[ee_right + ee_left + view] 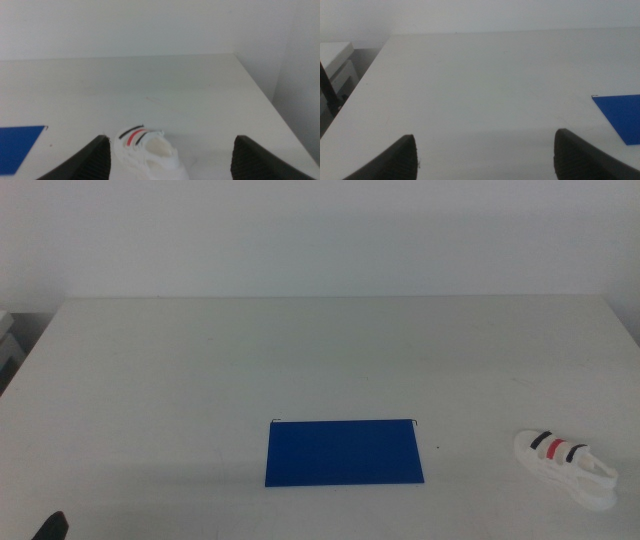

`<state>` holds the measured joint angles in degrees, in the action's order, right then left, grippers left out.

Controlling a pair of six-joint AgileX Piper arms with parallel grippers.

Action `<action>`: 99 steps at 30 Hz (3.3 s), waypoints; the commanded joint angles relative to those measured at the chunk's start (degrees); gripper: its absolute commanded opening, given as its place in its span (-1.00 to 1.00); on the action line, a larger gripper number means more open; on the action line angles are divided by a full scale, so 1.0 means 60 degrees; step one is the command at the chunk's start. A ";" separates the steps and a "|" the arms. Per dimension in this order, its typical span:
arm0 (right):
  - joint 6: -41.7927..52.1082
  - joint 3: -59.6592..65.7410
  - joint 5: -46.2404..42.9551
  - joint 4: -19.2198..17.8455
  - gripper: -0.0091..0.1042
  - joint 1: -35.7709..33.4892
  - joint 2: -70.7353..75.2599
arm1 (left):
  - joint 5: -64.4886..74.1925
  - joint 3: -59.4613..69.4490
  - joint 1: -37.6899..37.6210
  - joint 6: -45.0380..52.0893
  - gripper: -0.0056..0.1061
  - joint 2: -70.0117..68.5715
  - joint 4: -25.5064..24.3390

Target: Use one arm to grab the shoe from the table and place it on the mat.

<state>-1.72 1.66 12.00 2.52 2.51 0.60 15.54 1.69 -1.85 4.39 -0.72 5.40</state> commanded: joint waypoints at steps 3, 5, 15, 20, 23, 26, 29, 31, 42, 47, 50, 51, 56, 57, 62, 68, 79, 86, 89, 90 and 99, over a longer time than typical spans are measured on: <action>0.0049 -0.0916 0.0411 0.0014 0.25 -0.0012 0.0130 | -0.0764 0.0067 -0.0045 -0.0049 0.78 -0.0135 0.0072; 0.0049 -0.1630 0.1350 0.0035 0.25 -0.0012 -0.0100 | -0.0764 0.0067 -0.0045 -0.0049 0.78 -0.0135 0.0072; 0.0048 -0.4642 0.3873 0.0158 0.25 -0.0012 -0.2440 | -0.0764 0.0067 -0.0045 -0.0049 0.78 -0.0135 0.0072; 0.0380 -0.6104 0.4600 0.0277 0.25 -0.0012 -0.4288 | -0.0764 0.0067 -0.0045 -0.0049 0.78 -0.0135 0.0072; 0.0931 -0.7185 0.5885 0.0500 0.25 -0.0012 -0.5620 | -0.0764 0.0067 -0.0045 -0.0049 0.78 -0.0135 0.0072; 0.2045 -0.8232 0.6910 0.0616 0.25 -0.0012 -0.6937 | -0.0764 0.0067 -0.0045 -0.0049 0.78 -0.0135 0.0072; 0.3217 -0.9312 0.7815 0.0844 0.25 -0.0012 -0.8401 | -0.0764 0.0067 -0.0045 -0.0049 0.78 -0.0135 0.0072; 0.3594 -0.9902 0.8333 0.0985 0.25 -0.0012 -0.9342 | -0.0764 0.0067 -0.0045 -0.0049 0.78 -0.0135 0.0072; 0.3880 -1.0745 0.8177 0.0880 0.25 -0.0012 -1.2744 | -0.0764 0.0067 -0.0045 -0.0049 0.78 -0.0135 0.0072; 0.3984 -1.0745 0.7818 0.0880 0.25 -0.0012 -1.3789 | -0.0764 0.0067 -0.0045 -0.0049 0.78 -0.0135 0.0072; 0.4103 -1.0745 0.7139 0.0846 0.25 -0.0012 -1.4289 | -0.0764 0.0067 -0.0045 -0.0049 0.78 -0.0135 0.0072; 0.4221 -1.0745 0.6941 0.0846 0.25 -0.0012 -1.4461 | -0.0764 0.0067 -0.0045 -0.0049 0.78 -0.0135 0.0072; 0.5459 -1.0745 0.6355 0.0847 0.25 -0.0146 -1.5218 | -0.0764 0.0067 -0.0045 -0.0049 0.78 -0.0135 0.0072; 0.5666 -1.0745 0.6345 0.0847 0.25 -0.0202 -1.5332 | -0.0764 0.0067 -0.0045 -0.0049 0.78 -0.0135 0.0072; 0.6306 -1.0745 0.6342 0.0866 0.25 -0.0462 -1.5965 | -0.0764 0.0067 -0.0045 -0.0049 0.78 -0.0135 0.0072; 0.6334 -1.0725 0.6351 0.0765 0.25 -0.0580 -1.6398 | -0.0764 0.0067 -0.0045 -0.0049 0.78 -0.0135 0.0072; 0.6322 -1.0718 0.6497 0.0452 -0.11 -0.0580 -1.6713 | -0.0764 0.0067 -0.0045 -0.0049 0.78 -0.0135 0.0072; 0.6052 -1.0808 0.7074 0.0436 -0.84 -0.0660 -1.6642 | -0.0764 0.0067 -0.0045 -0.0049 0.78 -0.0135 0.0072; 0.5452 -1.1312 0.7522 0.0326 -0.91 -0.0970 -1.6490 | -0.0764 0.0067 -0.0045 -0.0049 0.78 -0.0135 0.0072; 0.5130 -1.1619 0.7752 0.0226 -0.91 -0.1111 -1.6453 | -0.0764 0.0067 -0.0045 -0.0049 0.78 -0.0135 0.0072; 0.3367 -1.4802 0.9084 -0.0104 -0.91 -0.2944 -1.7184 | -0.0764 0.0067 -0.0045 -0.0049 0.78 -0.0135 0.0072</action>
<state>19.45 -83.40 65.60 2.12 -13.28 -103.85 15.54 1.69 -1.85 4.37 -0.72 5.40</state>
